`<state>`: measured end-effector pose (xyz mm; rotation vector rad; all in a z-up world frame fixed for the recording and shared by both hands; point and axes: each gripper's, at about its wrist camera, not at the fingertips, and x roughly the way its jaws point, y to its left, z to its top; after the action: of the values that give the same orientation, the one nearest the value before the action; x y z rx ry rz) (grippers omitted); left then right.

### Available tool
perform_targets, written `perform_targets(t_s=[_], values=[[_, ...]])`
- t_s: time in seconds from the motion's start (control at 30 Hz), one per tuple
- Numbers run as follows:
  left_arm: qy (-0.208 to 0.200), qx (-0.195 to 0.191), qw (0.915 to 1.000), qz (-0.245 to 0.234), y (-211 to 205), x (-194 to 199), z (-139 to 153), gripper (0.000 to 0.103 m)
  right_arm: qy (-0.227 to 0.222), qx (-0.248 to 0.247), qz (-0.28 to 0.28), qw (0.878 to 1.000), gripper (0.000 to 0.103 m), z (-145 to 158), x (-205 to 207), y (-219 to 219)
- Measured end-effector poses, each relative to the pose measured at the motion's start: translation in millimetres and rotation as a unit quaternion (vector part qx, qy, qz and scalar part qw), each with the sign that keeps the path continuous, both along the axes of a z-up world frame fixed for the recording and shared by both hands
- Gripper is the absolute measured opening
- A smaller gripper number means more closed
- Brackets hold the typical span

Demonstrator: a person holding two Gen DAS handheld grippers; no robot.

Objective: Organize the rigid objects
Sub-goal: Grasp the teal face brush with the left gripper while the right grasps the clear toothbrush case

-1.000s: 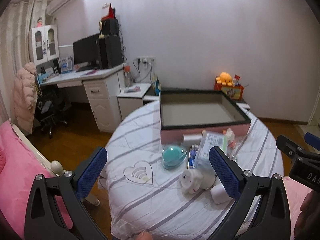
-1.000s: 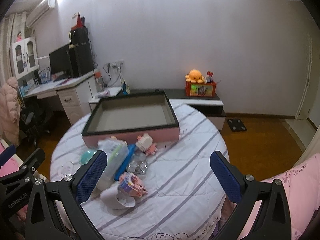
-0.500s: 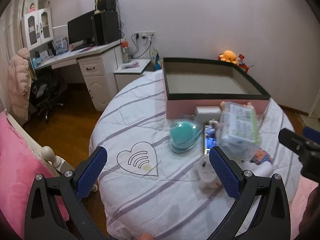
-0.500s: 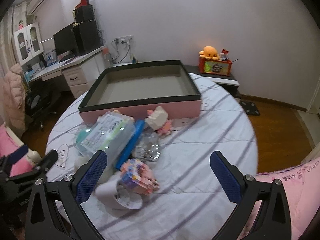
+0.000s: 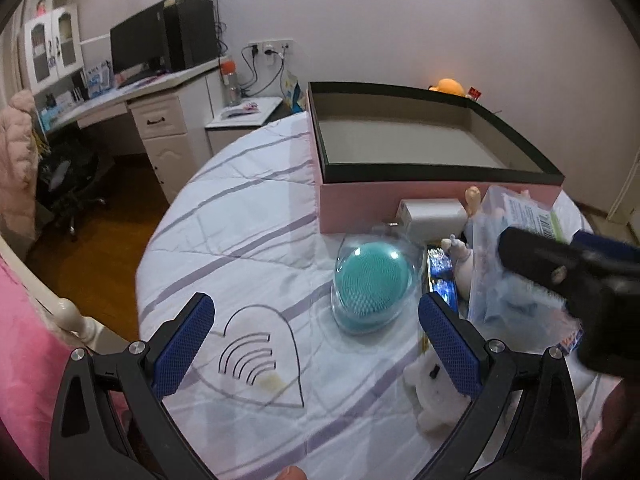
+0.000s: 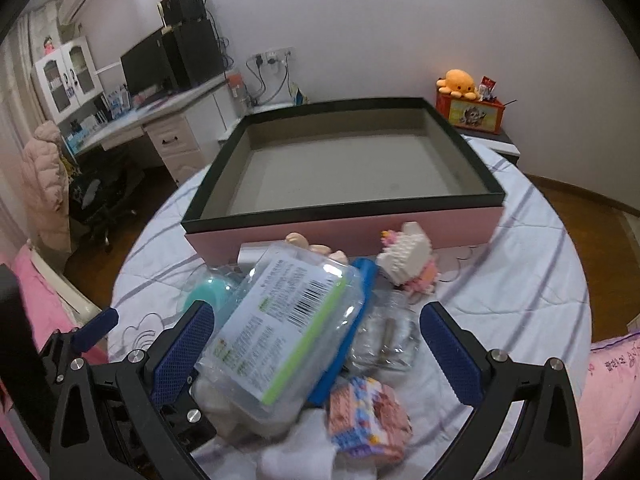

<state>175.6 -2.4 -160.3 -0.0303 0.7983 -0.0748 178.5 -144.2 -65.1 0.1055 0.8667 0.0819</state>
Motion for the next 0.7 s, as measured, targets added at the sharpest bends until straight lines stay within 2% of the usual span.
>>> perform_targets(t_s=[0.1,0.2,0.23,0.37,0.5,0.6,0.7], values=[[0.004,0.001,0.9999,-0.011,-0.2,10.0,-2.8,0.103,0.018,0.006,0.007,1.000,0.103,-7.3,9.9,4.6],[0.011,-0.010,0.9994,-0.032,1.7,18.0,-5.3,0.103,0.027,0.011,0.022,0.999,0.095,-11.3,13.2,7.7],[0.014,-0.014,0.9991,-0.038,1.1,19.5,-5.9,0.103,0.029,0.015,0.025,0.999,0.091,-12.2,13.4,7.5],[0.016,-0.016,0.9982,-0.055,-1.6,21.7,-6.0,0.103,0.035,0.030,0.040,0.998,0.064,-13.7,11.9,6.4],[0.024,-0.015,0.9978,-0.060,0.9,27.5,-8.6,0.103,0.026,0.060,0.049,0.997,0.057,-12.5,14.0,2.0],[0.032,0.002,0.9972,-0.068,-4.0,30.9,-13.4,0.103,0.018,0.056,0.053,0.997,0.054,-9.0,14.2,3.8],[0.045,-0.009,0.9964,-0.072,-4.2,36.1,-19.7,0.101,0.026,0.073,0.059,0.995,0.045,-13.1,16.4,2.0]])
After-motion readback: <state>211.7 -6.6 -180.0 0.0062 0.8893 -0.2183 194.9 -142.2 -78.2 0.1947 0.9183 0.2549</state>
